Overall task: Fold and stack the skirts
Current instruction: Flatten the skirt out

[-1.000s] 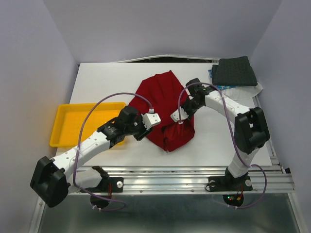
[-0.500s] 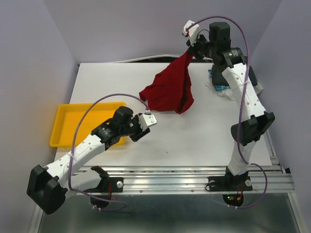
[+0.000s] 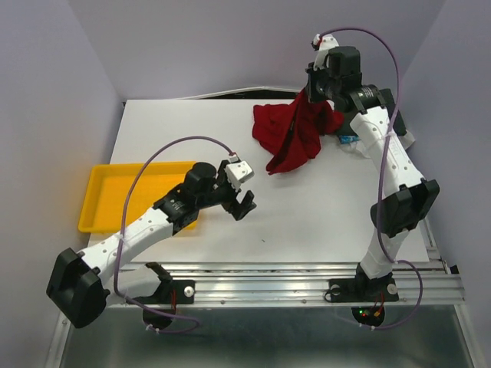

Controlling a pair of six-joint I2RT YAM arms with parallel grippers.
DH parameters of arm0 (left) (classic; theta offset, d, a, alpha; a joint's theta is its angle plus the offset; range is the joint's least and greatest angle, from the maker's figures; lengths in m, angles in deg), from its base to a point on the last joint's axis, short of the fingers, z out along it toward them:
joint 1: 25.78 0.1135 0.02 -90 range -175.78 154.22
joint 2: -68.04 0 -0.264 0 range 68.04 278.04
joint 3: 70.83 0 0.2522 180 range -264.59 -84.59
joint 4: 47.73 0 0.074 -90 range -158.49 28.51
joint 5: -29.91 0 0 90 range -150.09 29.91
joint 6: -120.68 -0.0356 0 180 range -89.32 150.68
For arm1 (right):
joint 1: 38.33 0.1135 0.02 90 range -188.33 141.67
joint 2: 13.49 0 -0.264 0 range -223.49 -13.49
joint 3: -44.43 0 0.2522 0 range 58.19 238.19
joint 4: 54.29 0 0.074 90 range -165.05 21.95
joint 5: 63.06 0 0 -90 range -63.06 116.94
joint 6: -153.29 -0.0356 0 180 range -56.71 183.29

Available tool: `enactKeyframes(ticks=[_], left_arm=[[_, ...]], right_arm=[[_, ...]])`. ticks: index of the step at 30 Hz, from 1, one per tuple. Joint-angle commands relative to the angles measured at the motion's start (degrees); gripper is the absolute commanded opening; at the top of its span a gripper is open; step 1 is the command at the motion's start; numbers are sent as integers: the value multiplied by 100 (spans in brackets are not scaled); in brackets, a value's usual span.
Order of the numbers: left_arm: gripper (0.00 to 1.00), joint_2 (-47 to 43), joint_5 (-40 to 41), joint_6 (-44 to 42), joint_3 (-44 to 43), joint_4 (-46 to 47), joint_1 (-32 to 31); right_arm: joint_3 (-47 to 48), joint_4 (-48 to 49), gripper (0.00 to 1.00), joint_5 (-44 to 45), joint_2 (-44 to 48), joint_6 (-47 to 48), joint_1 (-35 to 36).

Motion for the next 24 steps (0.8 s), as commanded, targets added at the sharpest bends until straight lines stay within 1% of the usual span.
enactKeyframes(ticks=[1, 3, 4, 5, 6, 7, 9, 12, 14, 16, 19, 24], left_arm=[[99, 371, 703, 828, -316, 1094, -344], [99, 520, 932, 723, -263, 1349, -398], [99, 625, 1229, 653, -298, 1341, -389], [99, 653, 1319, 521, -403, 1298, -380], [99, 670, 1372, 155, -482, 1115, -380], [99, 697, 1390, -6, -544, 1035, -380], [99, 706, 1434, -112, -605, 1016, -354], [99, 776, 1337, -226, -641, 1086, -327], [99, 942, 1145, -516, -702, 1017, -319], [98, 1257, 890, -683, -983, 711, -231], [98, 1592, 827, -719, -1378, 533, -99], [99, 2041, 669, -965, -1686, 744, -37]], right_arm=[[40, 867, 1, 322, 471, -874, 28], [5, 919, 1, 286, 515, -944, 28], [5, 920, 1, 225, 550, -936, 28], [5, 911, 1, 216, 567, -962, 28], [5, 894, 1, 190, 576, -980, 28], [5, 902, 1, 181, 611, -989, 28], [-30, 928, 1, 59, 655, -1041, 28], [-206, 1016, 1, -171, 769, -1068, 81], [-338, 1087, 1, -224, 813, -1085, 81], [-364, 1122, 1, -232, 849, -1077, 133], [-347, 1131, 1, -241, 857, -1059, 134], [-373, 1166, 1, -355, 884, -1120, 134]])
